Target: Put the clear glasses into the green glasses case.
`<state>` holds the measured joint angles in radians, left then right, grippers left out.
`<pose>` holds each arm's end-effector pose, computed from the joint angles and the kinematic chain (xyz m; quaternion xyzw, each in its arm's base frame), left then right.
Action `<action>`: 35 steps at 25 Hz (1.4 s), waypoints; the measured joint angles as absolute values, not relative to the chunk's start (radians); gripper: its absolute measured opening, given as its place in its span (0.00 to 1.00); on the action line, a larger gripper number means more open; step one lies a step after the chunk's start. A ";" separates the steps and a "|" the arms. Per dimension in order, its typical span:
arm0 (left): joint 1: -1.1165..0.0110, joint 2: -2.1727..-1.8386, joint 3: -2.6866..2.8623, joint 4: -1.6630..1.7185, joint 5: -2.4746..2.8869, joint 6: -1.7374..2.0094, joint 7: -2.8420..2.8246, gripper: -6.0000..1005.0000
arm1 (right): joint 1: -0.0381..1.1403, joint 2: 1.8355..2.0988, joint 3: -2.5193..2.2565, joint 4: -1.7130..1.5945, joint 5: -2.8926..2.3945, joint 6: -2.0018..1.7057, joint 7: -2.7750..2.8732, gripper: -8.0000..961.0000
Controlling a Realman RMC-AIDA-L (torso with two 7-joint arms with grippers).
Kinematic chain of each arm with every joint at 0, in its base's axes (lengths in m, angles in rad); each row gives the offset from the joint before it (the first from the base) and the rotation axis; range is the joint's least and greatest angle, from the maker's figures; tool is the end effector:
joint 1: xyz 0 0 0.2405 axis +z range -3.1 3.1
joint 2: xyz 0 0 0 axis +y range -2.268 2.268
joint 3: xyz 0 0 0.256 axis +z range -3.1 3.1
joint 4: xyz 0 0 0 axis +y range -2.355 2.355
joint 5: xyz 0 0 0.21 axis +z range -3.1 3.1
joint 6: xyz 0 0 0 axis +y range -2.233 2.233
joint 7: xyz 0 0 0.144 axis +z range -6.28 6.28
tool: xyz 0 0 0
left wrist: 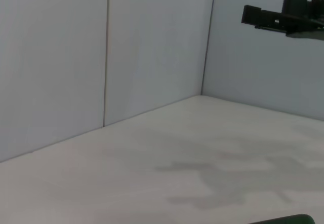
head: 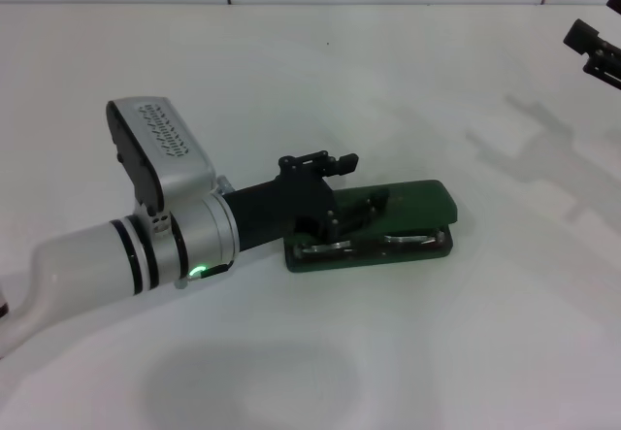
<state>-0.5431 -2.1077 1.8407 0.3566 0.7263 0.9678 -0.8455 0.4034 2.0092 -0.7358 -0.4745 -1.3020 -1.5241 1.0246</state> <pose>-0.2305 0.3228 -0.1220 -0.9320 -0.1660 -0.2503 0.2028 0.2859 0.3309 0.0624 -0.8147 0.1600 0.4325 0.3515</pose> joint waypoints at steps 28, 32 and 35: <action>-0.524 -1.944 1.662 0.223 0.760 1.703 -0.809 0.60 | 0.575 1.960 -1.091 -0.550 -1.538 -1.714 1.172 0.91; -0.464 -1.955 1.649 0.222 0.766 1.682 -0.764 0.60 | 0.563 2.004 -1.091 -0.567 -1.581 -1.673 1.139 0.91; -0.452 -1.957 1.636 0.223 0.765 1.678 -0.763 0.60 | 0.563 2.009 -1.096 -0.567 -1.582 -1.670 1.128 0.91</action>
